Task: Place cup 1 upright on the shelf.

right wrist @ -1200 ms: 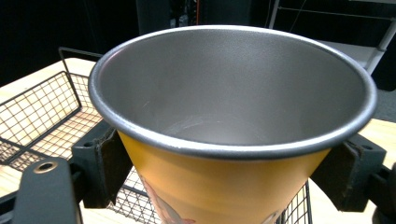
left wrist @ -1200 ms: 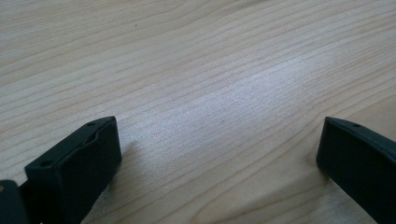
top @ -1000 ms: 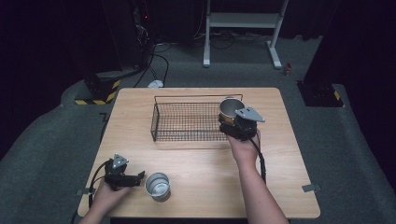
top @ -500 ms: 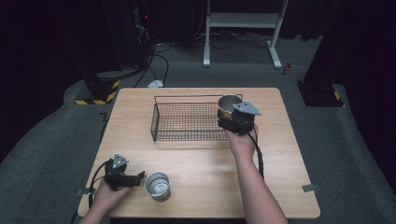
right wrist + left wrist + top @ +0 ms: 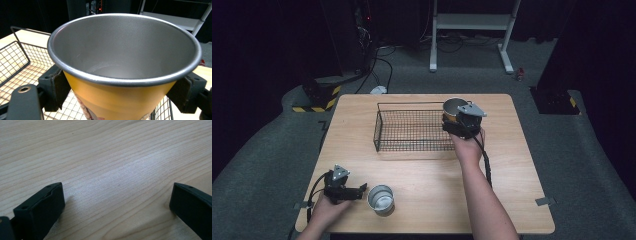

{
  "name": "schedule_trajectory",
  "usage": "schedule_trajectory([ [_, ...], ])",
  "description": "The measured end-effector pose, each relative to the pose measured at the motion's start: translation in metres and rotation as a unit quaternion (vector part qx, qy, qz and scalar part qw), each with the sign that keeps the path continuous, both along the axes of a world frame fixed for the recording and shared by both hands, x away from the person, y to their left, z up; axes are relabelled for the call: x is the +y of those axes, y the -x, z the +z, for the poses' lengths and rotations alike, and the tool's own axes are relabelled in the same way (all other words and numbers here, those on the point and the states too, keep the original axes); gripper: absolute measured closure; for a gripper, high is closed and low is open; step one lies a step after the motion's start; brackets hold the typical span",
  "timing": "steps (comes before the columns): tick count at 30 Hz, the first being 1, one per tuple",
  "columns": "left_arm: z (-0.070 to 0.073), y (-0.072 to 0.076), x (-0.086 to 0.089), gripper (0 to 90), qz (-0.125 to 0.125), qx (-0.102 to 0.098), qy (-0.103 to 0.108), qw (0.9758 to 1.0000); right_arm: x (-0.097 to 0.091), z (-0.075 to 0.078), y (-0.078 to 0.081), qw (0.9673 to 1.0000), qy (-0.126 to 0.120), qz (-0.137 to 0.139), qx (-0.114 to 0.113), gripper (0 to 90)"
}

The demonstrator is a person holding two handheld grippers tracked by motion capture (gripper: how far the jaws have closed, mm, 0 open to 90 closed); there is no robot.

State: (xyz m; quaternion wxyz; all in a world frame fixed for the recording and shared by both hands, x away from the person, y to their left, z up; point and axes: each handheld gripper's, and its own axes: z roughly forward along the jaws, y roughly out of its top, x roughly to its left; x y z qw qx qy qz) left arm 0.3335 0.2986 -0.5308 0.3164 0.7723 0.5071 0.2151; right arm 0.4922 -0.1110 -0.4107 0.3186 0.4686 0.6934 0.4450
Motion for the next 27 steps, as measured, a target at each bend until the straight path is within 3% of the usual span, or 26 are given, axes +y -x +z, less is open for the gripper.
schedule_trajectory([
  [4,0.0,0.0,0.0,0.2,-0.001,0.0,-0.001,1.0,0.005,0.001,-0.004,1.0,0.002,0.002,-0.005,16.0],
  [15,0.0,0.0,0.0,0.2,-0.002,-0.001,-0.003,1.0,0.015,-0.005,-0.015,0.9999,0.011,0.004,0.009,16.0],
  [27,0.0,0.0,0.0,0.2,-0.002,-0.001,0.0,1.0,0.018,-0.027,-0.023,0.9988,0.018,-0.002,0.046,16.0],
])
